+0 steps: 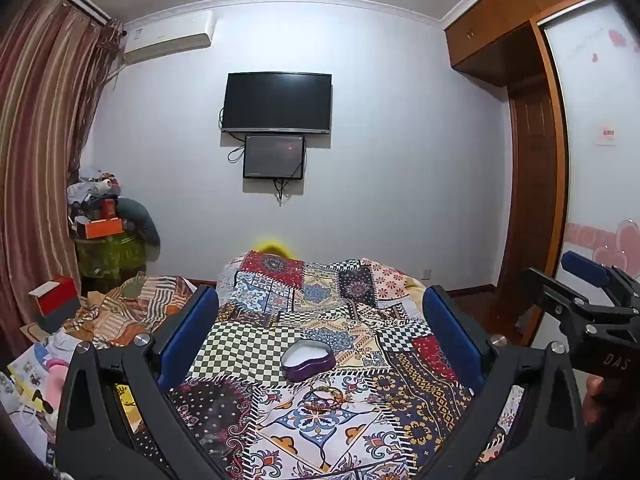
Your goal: Organize jewelry
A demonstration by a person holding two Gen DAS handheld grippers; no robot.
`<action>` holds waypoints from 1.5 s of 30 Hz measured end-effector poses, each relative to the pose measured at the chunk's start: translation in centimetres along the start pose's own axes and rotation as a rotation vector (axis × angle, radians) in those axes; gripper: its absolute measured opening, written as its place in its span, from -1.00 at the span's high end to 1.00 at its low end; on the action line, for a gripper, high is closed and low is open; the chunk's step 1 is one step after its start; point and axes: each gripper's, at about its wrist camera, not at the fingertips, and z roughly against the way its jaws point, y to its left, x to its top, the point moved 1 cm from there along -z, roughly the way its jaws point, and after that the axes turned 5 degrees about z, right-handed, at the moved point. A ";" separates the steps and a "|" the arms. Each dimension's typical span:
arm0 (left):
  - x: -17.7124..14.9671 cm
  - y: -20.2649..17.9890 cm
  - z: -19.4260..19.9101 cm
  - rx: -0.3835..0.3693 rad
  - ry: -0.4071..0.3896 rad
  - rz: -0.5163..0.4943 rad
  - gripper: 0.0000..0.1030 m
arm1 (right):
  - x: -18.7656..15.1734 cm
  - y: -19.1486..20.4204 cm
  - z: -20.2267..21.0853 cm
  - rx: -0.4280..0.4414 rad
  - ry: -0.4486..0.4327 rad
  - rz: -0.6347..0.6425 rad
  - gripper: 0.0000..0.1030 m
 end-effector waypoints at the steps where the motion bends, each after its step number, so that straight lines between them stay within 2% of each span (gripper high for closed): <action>1: 0.0 0.2 0.1 -0.007 -0.013 0.024 -0.99 | 0.0 0.0 0.0 0.002 0.005 0.000 -0.94; 10: 0.0 0.6 0.9 -0.019 0.004 0.014 -0.99 | -0.1 -0.1 -0.1 0.009 0.009 -0.002 -0.94; 12: 0.0 0.8 -0.4 0.019 0.019 0.036 -0.99 | -0.4 0.1 -0.3 0.008 0.009 -0.001 -0.94; 15: -0.1 0.9 -0.7 0.021 0.024 0.036 -0.99 | -0.6 -0.1 -0.2 0.009 0.011 -0.001 -0.94; 45: -0.6 0.9 -1.3 0.004 0.049 0.035 -0.99 | -1.2 -0.2 -0.9 0.012 0.031 -0.017 -0.95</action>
